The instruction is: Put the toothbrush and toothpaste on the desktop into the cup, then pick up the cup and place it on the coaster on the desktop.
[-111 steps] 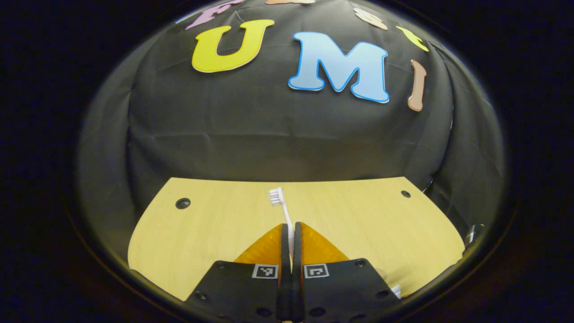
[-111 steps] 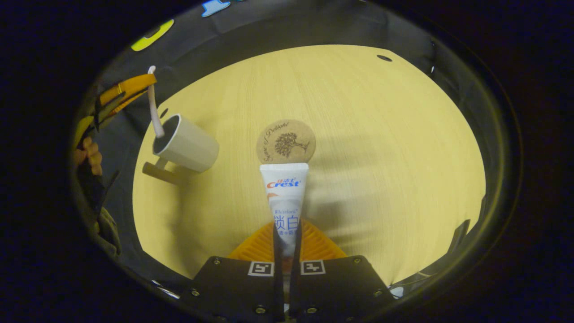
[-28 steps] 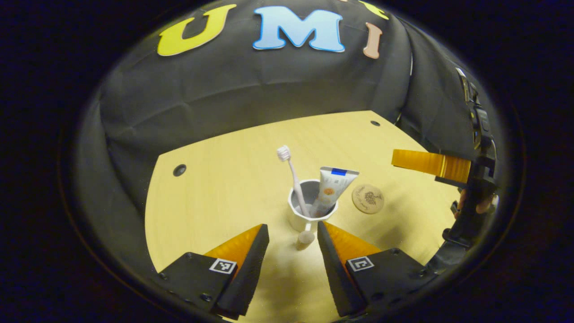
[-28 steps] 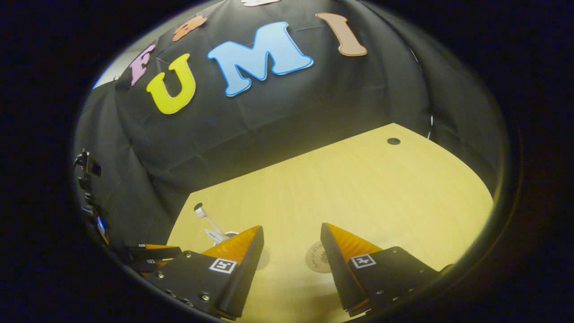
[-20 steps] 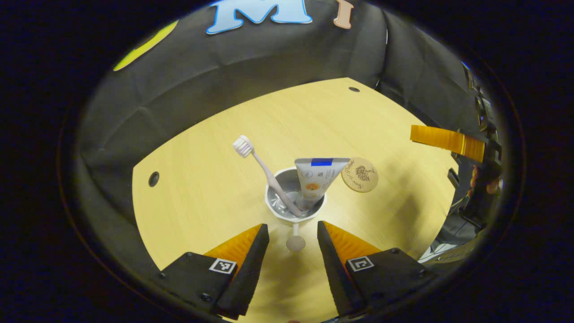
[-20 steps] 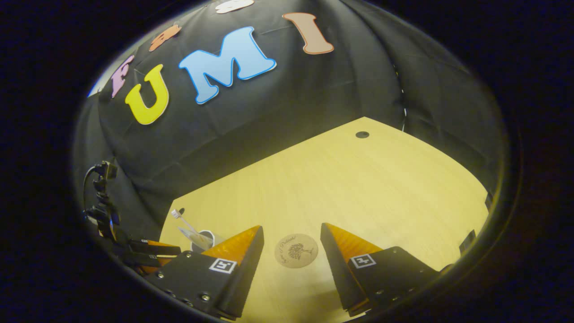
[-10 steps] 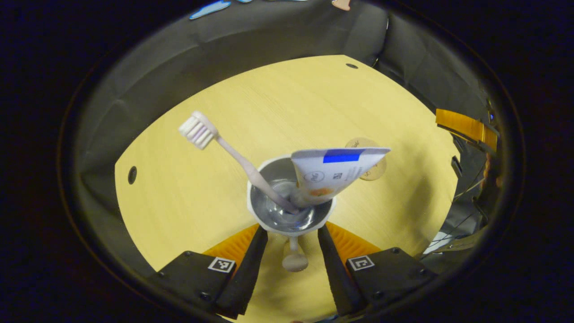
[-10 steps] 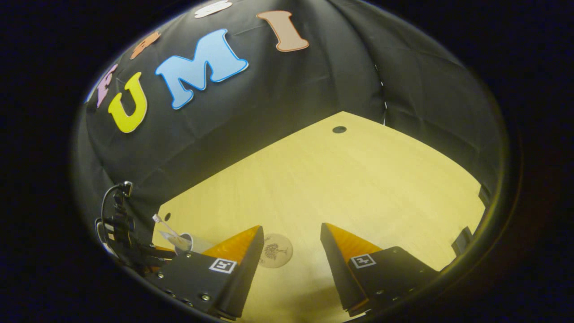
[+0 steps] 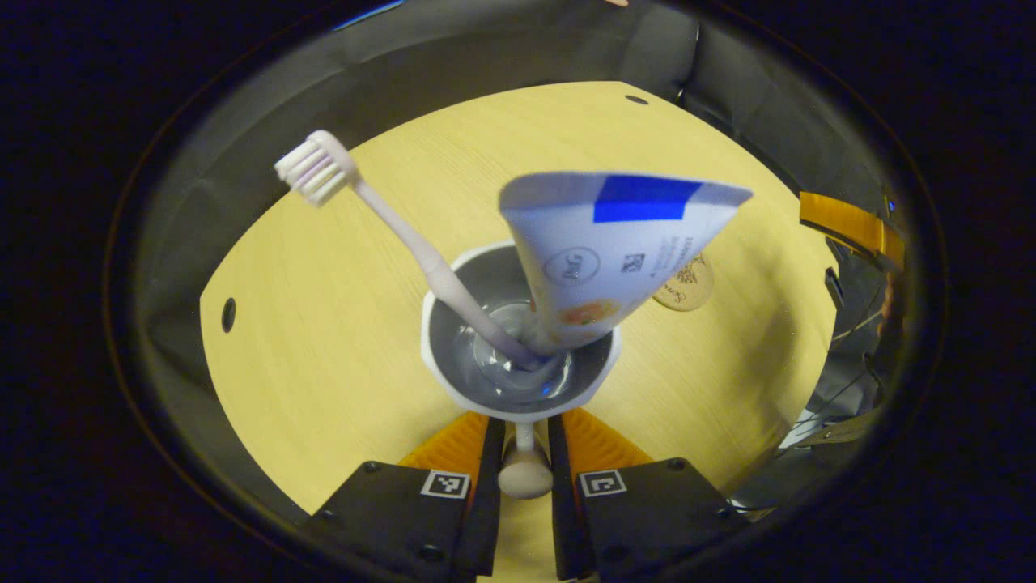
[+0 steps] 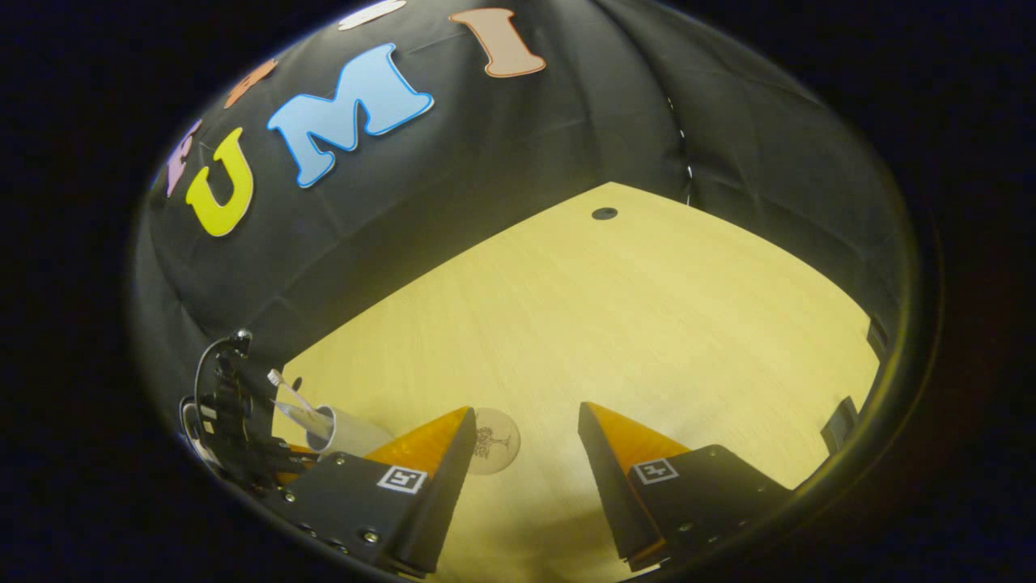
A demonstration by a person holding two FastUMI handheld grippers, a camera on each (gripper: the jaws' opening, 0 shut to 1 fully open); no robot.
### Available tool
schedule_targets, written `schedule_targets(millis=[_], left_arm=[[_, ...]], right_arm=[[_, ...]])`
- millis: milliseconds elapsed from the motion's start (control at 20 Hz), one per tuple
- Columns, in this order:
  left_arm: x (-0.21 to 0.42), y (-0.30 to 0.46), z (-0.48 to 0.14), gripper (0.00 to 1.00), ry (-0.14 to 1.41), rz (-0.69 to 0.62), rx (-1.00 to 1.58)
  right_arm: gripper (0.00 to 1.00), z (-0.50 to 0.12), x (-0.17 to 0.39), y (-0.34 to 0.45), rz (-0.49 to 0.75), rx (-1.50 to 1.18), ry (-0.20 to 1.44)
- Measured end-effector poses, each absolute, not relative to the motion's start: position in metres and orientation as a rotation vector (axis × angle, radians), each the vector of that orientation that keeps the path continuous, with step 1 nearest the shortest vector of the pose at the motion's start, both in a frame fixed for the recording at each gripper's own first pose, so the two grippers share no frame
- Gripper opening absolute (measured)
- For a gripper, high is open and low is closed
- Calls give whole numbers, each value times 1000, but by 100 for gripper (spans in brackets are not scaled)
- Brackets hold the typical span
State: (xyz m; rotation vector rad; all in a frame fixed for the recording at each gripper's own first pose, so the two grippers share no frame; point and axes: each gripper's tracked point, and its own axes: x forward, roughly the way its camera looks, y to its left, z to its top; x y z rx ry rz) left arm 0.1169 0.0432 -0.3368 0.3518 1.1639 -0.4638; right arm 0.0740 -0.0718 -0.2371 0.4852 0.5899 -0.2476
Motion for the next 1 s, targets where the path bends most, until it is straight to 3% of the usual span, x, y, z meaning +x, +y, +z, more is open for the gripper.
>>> schedule_targets(millis=[50, 100, 200, 250, 300, 1000], left_arm=[[118, 41, -337, 41, 1155, -466, 354], [116, 41, -335, 32, 1148, -468, 360], [115, 41, -333, 32, 1138, -472, 356], [115, 41, -331, 36, 1137, -473, 356], [115, 41, -333, 31, 1136, -475, 355], [101, -12, -301, 31, 1072, -563, 425]], right_arm=[[77, -238, 74, -71, -245, 486, 593], [77, -238, 73, -70, -245, 485, 594], [77, -238, 73, -69, -243, 486, 596], [77, -238, 73, -70, -243, 485, 598], [77, -238, 73, -69, -243, 484, 599], [77, -237, 46, -98, -281, 509, 593]])
